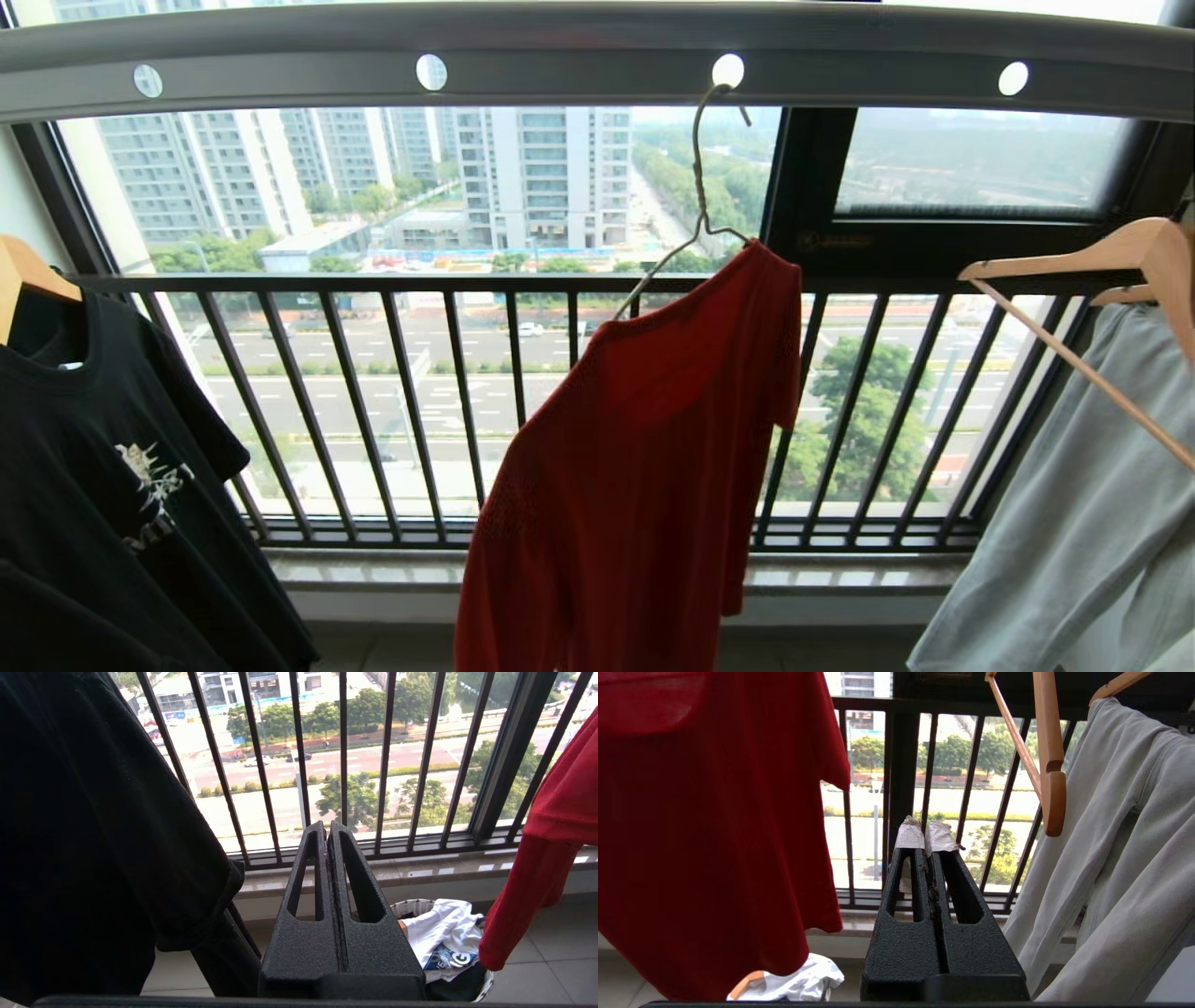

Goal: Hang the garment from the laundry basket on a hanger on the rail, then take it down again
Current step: Take the clothes off the clothes rack

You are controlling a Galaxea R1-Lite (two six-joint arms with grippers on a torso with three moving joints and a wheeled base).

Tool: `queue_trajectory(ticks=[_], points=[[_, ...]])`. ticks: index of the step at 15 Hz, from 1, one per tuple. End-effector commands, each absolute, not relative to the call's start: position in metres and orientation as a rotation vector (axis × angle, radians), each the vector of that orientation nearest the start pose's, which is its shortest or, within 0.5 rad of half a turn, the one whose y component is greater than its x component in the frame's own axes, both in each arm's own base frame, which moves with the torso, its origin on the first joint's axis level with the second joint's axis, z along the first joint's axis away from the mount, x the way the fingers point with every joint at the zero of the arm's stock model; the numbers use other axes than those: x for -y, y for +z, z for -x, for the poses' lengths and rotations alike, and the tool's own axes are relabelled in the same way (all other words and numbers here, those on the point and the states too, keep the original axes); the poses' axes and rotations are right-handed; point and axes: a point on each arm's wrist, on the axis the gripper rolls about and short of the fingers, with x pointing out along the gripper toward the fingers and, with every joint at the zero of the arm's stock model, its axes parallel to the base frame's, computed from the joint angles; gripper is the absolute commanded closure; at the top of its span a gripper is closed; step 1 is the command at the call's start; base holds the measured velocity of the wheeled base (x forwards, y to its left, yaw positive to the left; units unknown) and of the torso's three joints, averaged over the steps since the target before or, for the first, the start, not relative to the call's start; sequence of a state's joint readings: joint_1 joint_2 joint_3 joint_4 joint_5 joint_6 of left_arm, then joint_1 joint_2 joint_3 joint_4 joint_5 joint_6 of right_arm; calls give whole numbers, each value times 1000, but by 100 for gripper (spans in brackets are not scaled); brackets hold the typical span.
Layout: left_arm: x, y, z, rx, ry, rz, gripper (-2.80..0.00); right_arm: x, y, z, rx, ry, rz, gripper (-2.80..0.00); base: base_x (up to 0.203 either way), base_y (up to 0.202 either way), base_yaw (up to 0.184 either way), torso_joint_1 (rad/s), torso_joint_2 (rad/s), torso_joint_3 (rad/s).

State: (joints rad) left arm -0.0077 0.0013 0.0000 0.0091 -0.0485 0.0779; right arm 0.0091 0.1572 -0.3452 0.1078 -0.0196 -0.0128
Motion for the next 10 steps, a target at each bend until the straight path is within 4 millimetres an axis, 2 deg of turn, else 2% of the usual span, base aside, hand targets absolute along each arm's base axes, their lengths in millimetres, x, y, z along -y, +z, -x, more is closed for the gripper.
queue_trajectory(ticks=[1, 3, 6, 10], points=[[1, 75, 23, -9, -57, -78, 0, 1, 197, 22, 38, -10, 13, 0, 0, 0, 0, 0, 0, 0], [1, 75, 23, -9, -57, -78, 0, 0, 223, 14, 37, -8, 11, 0, 0, 0, 0, 0, 0, 0], [1, 75, 23, -9, -57, -78, 0, 0, 244, 5, -61, 29, -58, 0, 0, 0, 0, 0, 0, 0], [1, 74, 23, -10, -57, -78, 0, -2, 266, -27, -157, 89, -169, 0, 0, 0, 0, 0, 0, 0]])
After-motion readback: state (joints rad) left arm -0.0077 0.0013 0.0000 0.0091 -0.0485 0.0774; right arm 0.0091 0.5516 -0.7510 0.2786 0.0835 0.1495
